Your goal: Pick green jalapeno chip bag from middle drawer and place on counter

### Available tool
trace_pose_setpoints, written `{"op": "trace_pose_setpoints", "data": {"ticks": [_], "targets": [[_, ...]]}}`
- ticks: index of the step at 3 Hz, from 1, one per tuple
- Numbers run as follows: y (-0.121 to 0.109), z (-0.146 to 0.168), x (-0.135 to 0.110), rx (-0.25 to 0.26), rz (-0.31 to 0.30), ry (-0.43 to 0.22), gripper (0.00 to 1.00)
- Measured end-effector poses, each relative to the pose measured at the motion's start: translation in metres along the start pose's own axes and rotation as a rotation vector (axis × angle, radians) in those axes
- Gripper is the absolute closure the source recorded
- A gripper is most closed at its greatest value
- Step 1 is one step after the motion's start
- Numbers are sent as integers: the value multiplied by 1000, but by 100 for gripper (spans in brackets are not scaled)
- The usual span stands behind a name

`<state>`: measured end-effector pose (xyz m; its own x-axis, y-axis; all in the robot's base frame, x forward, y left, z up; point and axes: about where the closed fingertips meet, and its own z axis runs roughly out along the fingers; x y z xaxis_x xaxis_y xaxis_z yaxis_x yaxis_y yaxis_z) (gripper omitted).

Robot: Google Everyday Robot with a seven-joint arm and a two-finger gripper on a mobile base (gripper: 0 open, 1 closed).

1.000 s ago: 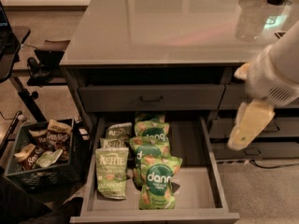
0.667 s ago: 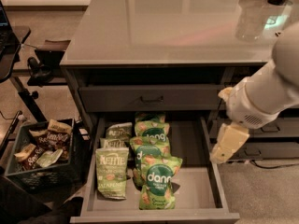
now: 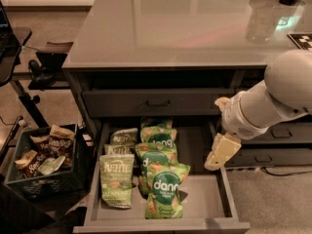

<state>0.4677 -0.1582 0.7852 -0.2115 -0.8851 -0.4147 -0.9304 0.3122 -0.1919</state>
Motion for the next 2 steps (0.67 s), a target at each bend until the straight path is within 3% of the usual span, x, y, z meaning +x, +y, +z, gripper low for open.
{"op": "trace_pose_setpoints", "data": {"ticks": [1,2], "targets": [[5,40,-1,-14,2,-39,0],[5,123,-13,-49,-2,-125,0]]}}
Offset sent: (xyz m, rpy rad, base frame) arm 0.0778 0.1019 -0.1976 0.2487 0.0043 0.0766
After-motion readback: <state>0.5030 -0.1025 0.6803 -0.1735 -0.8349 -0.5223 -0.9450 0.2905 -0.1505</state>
